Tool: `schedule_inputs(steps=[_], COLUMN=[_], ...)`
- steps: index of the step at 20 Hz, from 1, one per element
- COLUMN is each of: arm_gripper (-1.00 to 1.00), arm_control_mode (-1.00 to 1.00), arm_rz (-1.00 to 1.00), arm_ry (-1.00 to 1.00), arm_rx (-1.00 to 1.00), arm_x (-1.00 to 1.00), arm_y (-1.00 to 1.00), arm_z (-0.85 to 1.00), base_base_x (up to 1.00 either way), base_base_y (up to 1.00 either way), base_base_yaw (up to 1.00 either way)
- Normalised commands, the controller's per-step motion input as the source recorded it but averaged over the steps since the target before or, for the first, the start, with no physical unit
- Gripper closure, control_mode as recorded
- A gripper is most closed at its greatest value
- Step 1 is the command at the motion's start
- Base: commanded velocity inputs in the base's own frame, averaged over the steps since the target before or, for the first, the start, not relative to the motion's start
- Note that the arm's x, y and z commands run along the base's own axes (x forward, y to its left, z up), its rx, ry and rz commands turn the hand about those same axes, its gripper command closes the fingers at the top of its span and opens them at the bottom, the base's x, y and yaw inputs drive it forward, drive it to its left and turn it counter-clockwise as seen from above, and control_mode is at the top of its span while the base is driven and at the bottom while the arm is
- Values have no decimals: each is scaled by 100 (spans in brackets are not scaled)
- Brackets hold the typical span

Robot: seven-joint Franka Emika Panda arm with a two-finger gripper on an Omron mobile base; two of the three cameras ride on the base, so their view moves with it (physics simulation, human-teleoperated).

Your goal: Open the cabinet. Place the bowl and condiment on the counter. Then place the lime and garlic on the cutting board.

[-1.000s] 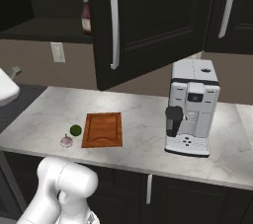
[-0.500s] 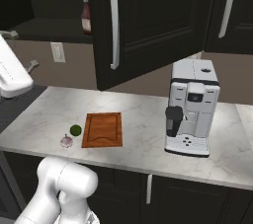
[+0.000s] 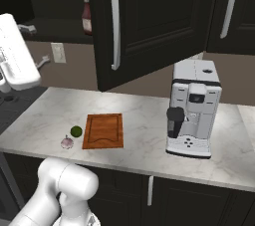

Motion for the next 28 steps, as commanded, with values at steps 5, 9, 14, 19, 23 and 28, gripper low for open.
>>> schedule_inputs(steps=[5, 9, 14, 19, 23, 28], arm_gripper=[-100, -100, -100, -100, -100, -100], arm_control_mode=[-100, -100, -100, -100, -100, -100], arm_rz=[-26, -25, -22, -11, -6, -3], arm_ry=[-3, -2, 0, 0, 0, -3], arm_rx=[0, 0, 0, 0, 1, 3], arm_x=[17, 19, 38, 74, 68, 45], arm_y=[-1, 0, 0, 0, -2, -17], arm_z=[15, 8, 0, -2, 0, 0], base_base_x=[0, 0, 0, 0, 0, 0], base_base_y=[0, 0, 0, 0, 0, 0], base_base_yaw=[0, 0, 0, 0, 0, 0])
